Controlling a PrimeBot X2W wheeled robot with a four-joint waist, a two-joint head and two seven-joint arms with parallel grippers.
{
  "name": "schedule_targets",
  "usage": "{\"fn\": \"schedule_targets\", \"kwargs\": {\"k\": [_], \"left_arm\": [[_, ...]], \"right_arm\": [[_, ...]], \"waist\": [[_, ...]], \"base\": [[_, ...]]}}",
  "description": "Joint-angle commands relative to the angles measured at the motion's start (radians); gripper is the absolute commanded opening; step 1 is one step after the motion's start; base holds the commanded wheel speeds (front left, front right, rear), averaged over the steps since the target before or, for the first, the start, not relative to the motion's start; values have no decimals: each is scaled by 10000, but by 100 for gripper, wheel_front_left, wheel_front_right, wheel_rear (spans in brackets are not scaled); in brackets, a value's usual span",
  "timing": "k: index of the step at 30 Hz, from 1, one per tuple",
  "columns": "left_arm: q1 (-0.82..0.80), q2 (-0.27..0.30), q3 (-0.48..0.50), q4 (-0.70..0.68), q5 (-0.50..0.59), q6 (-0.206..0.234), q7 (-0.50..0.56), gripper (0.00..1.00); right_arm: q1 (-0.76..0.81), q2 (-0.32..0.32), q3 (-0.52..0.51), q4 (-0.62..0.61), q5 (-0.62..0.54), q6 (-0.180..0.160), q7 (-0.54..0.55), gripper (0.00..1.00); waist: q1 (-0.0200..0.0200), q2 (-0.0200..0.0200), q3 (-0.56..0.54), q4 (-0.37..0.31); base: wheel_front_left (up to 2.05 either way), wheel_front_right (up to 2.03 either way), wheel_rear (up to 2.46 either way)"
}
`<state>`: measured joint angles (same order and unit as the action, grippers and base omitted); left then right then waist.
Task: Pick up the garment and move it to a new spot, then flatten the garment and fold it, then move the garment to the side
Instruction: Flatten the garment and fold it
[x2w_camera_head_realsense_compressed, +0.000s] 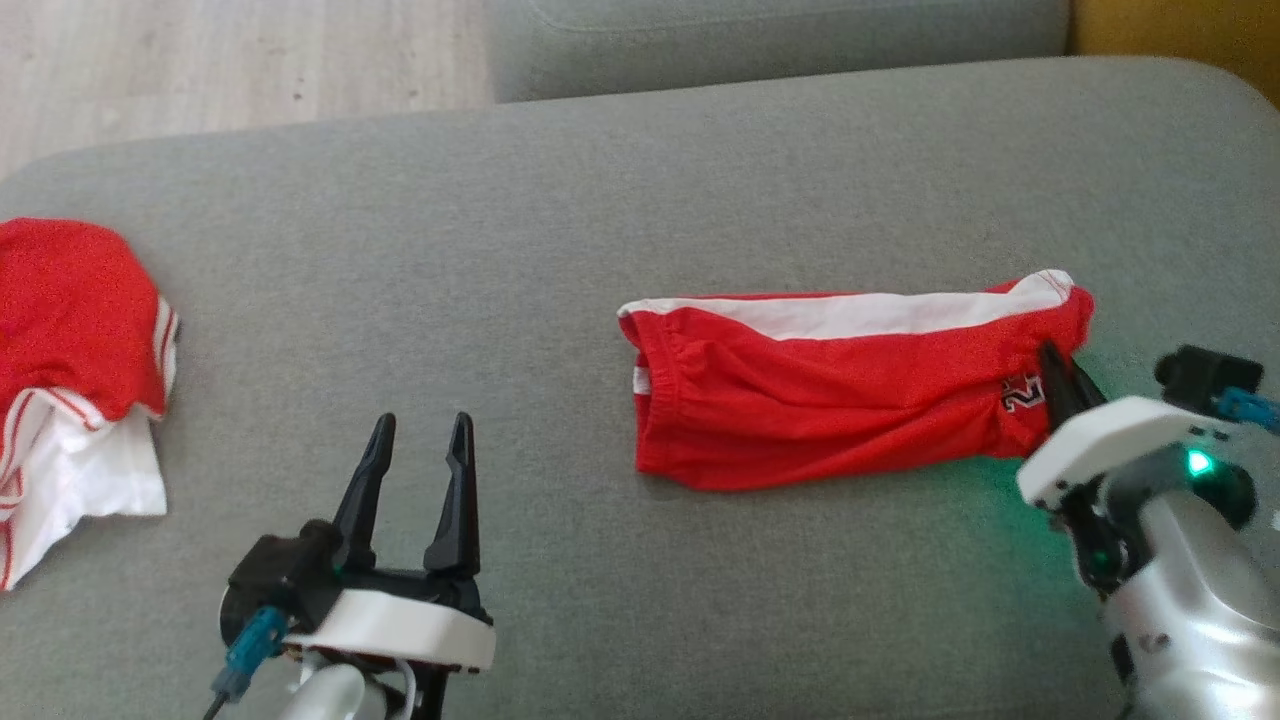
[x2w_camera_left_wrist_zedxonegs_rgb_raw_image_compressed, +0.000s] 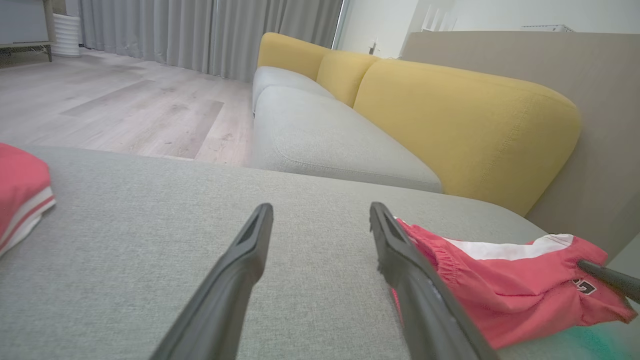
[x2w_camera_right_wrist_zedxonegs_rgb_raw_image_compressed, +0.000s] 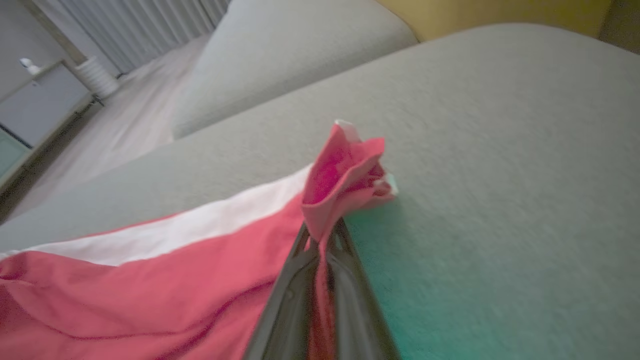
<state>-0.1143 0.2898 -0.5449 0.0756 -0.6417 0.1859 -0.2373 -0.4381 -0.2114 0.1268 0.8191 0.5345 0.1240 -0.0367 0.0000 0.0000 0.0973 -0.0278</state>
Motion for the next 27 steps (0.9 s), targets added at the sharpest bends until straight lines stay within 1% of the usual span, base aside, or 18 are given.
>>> {"fn": "schedule_targets", "kwargs": {"k": [1,5,11,16,20,27], "left_arm": [[-148,235,356,-285,44,62,3,100],[-49,241,340,-288,0,94,13,100],[77,241,279,-317,-54,103,35,100],[70,203,247,-337,-82,99,36,100],[106,190,284,-321,-117,111,6,100],[203,116,353,-291,-144,112,-74,100]], "right_arm": [[-178,137,202,-578,-122,67,-163,0],[-265,531,490,-1610,-334,67,18,0],[-315,1164,1244,-2977,-466,67,827,0],[-269,1370,2097,-3139,-895,67,1497,0],[-135,1359,2793,-3029,-1188,67,1975,0],[100,1098,3374,-3114,-1330,67,2637,0]], "waist": [[0,0,-143,158],[0,0,-380,476],[0,0,-617,1043],[0,0,-647,1567],[0,0,-611,1844],[0,0,-588,1953]], "base": [[0,0,0],[0,0,0],[0,0,0],[0,0,0],[0,0,0],[0,0,0]]}}
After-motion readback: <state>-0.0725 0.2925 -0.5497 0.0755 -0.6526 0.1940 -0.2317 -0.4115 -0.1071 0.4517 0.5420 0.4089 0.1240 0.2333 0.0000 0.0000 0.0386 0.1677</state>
